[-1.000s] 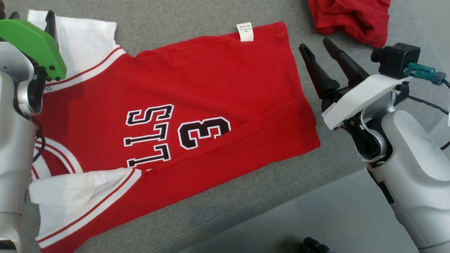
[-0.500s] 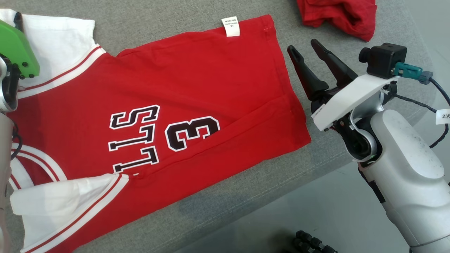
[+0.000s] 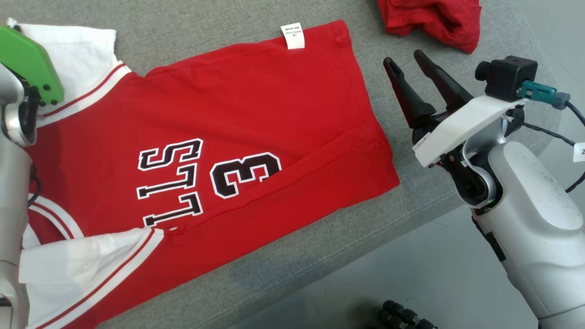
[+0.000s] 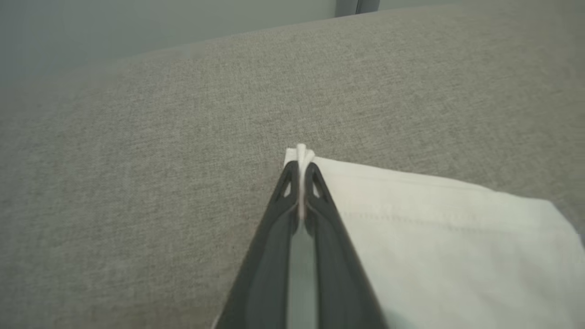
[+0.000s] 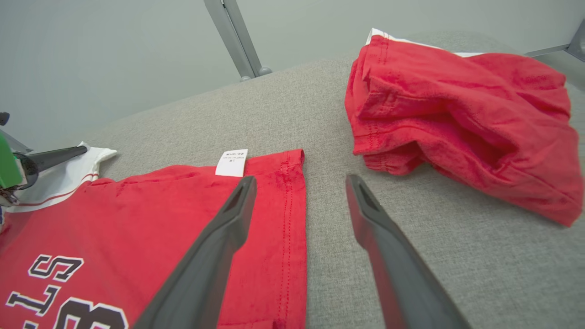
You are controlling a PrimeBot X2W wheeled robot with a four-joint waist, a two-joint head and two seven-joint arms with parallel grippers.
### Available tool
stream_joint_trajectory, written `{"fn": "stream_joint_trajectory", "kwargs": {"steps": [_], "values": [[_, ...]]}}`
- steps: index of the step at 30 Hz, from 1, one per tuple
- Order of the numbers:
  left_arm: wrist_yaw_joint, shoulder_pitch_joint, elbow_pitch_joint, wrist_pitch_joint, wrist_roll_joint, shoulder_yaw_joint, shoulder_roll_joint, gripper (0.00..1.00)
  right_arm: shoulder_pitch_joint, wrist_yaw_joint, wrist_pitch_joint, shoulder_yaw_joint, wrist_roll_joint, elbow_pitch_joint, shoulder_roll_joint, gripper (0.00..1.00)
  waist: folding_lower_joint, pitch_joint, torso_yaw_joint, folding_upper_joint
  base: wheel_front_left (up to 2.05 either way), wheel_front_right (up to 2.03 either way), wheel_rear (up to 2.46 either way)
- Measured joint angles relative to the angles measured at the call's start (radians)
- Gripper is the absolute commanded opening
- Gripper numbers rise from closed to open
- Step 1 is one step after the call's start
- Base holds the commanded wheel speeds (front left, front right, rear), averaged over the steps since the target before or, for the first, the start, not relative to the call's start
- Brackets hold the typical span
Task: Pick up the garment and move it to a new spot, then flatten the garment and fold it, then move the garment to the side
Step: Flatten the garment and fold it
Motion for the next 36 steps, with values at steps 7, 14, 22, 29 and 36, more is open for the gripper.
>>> {"fn": "stream_joint_trajectory", "kwargs": {"steps": [7, 14, 22, 29, 36], "values": [[-0.023, -0.013, 0.006, -0.063, -0.01, 0.005, -0.055, 0.0, -0.045, 0.003, 0.027, 0.002, 0.001, 0.046, -0.025, 1.0, 0.0, -0.013, 0.033, 0.0, 0.0, 0.0, 0.0], [-0.062, -0.036, -0.017, -0.155, -0.045, 0.019, -0.125, 0.0, -0.114, 0.004, 0.092, -0.008, 0.003, 0.139, -0.063, 1.0, 0.0, -0.021, 0.094, 0.0, 0.0, 0.0, 0.0], [-0.115, -0.031, -0.045, -0.239, -0.07, 0.013, -0.192, 0.0, -0.168, 0.003, 0.161, -0.043, 0.047, 0.252, -0.068, 1.0, 0.0, -0.025, 0.184, -0.0001, 0.0, 0.0, 0.0], [-0.154, -0.001, -0.053, -0.281, -0.084, 0.001, -0.225, 0.0, -0.206, 0.002, 0.198, -0.062, 0.075, 0.328, -0.067, 1.0, 0.0, -0.02, 0.257, 0.0, 0.0, 0.0, 0.0], [-0.166, 0.01, -0.049, -0.308, -0.098, -0.001, -0.224, 0.0, -0.252, -0.002, 0.222, -0.053, 0.079, 0.395, -0.052, 0.93, 0.0, -0.003, 0.293, -0.0001, 0.0, 0.0, 0.0]]}}
